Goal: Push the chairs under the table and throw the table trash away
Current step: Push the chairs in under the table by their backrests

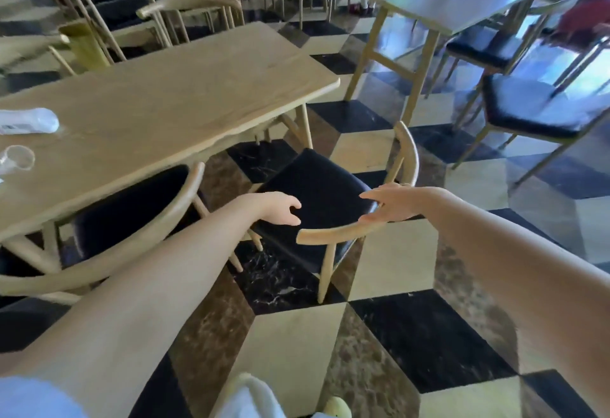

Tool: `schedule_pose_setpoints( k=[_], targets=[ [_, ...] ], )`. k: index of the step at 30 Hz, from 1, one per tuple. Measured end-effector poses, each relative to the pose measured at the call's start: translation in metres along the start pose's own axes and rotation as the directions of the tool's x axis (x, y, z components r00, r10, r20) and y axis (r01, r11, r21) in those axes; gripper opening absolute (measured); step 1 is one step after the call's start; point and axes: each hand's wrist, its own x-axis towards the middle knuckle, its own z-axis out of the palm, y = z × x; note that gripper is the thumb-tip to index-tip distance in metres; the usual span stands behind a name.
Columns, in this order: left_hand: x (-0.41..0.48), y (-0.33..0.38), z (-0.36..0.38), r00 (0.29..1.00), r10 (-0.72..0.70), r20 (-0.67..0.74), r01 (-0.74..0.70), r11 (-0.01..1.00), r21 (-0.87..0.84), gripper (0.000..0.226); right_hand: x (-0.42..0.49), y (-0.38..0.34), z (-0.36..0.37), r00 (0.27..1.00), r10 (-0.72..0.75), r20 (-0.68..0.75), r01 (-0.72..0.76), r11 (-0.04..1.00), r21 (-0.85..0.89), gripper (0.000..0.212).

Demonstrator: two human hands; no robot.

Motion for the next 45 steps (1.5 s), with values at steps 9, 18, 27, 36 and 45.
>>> schedule_pose_setpoints(
  k=[9, 18, 27, 36, 45],
  targets=[
    [0.068, 0.098, 0.036, 0.998, 0.052, 0.039, -0.043, 0.978, -0.205, 0.069, 0.032, 0.118, 0.013, 0.992, -0.111, -0.068, 0.112, 0.994, 0.018, 0.078],
    [0.150, 0.147, 0.032, 0.993, 0.043, 0.109, -0.012, 0.964, -0.265, 0.073, 0.103, 0.186, 0.003, 0.955, -0.297, -0.002, 0.296, 0.952, -0.072, 0.087],
    [0.158, 0.182, 0.050, 0.995, -0.088, 0.038, 0.096, 0.910, -0.402, 0.072, 0.154, 0.214, -0.003, 0.818, -0.571, 0.061, 0.571, 0.795, -0.205, 0.079],
    [0.155, 0.220, 0.091, 0.840, -0.435, -0.323, 0.293, 0.866, -0.405, 0.057, 0.189, 0.222, -0.006, 0.637, -0.763, 0.113, 0.713, 0.527, -0.462, 0.062],
    [0.162, 0.202, 0.085, 0.873, -0.451, -0.185, 0.401, 0.880, -0.255, 0.045, 0.224, 0.216, -0.026, 0.560, -0.780, 0.277, 0.755, 0.344, -0.558, 0.046]
  ],
)
